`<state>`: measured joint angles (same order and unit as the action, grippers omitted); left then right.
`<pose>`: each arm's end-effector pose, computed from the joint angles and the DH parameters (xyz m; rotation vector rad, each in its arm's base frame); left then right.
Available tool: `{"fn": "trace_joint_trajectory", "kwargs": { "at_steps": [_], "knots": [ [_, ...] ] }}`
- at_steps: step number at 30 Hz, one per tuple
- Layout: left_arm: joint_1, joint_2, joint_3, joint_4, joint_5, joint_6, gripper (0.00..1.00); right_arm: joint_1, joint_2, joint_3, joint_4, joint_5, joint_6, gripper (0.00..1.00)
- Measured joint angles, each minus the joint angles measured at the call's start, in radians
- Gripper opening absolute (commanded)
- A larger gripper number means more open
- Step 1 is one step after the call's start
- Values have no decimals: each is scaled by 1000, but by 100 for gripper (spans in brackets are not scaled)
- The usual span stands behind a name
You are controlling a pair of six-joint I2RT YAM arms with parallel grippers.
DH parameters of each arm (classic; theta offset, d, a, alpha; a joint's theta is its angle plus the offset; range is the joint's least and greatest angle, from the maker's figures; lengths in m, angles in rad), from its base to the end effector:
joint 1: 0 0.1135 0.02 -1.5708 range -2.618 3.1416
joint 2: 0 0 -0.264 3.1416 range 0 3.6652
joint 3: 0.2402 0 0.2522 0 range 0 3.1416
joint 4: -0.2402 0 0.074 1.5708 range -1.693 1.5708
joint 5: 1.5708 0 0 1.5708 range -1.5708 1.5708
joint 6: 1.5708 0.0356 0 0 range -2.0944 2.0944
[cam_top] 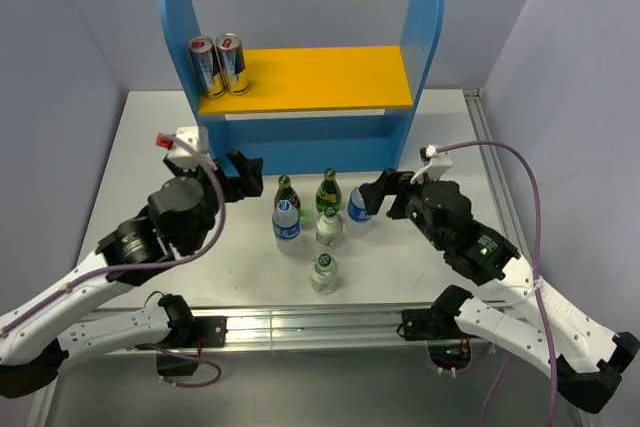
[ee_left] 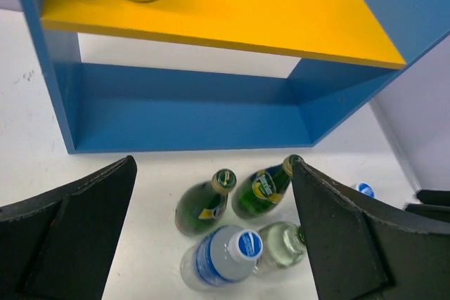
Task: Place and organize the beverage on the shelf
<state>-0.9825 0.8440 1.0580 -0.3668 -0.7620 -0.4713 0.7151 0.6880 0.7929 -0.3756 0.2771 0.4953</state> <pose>0.1147 -0.1276 0.4063 -0.1280 1.6951 -0.4352 0.1254 0.0960 0.3375 -0.0080 1.8723 0.5918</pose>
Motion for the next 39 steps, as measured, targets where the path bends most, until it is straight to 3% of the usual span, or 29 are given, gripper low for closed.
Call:
{"fn": "trace_joint_trajectory", "kwargs": {
  "at_steps": [5, 9, 16, 21, 39],
  "knots": [
    [-52, -61, -3, -107, -39, -75, 99, 91, 8, -20, -52, 62, 26, 100],
    [-90, -98, -121, -102, 4, -102, 99, 166, 8, -24, -83, 150, 63, 100],
    [-147, -126, -386, 21, 109, -162, 99, 257, 15, -55, -155, 297, 166, 100],
    [-179, -64, -455, 116, 140, -181, 99, 266, 51, -92, -166, 340, 225, 100],
    [-200, 13, -555, 301, 143, -203, 99, 271, 273, -229, 179, 405, 213, 100]
  ]
}}
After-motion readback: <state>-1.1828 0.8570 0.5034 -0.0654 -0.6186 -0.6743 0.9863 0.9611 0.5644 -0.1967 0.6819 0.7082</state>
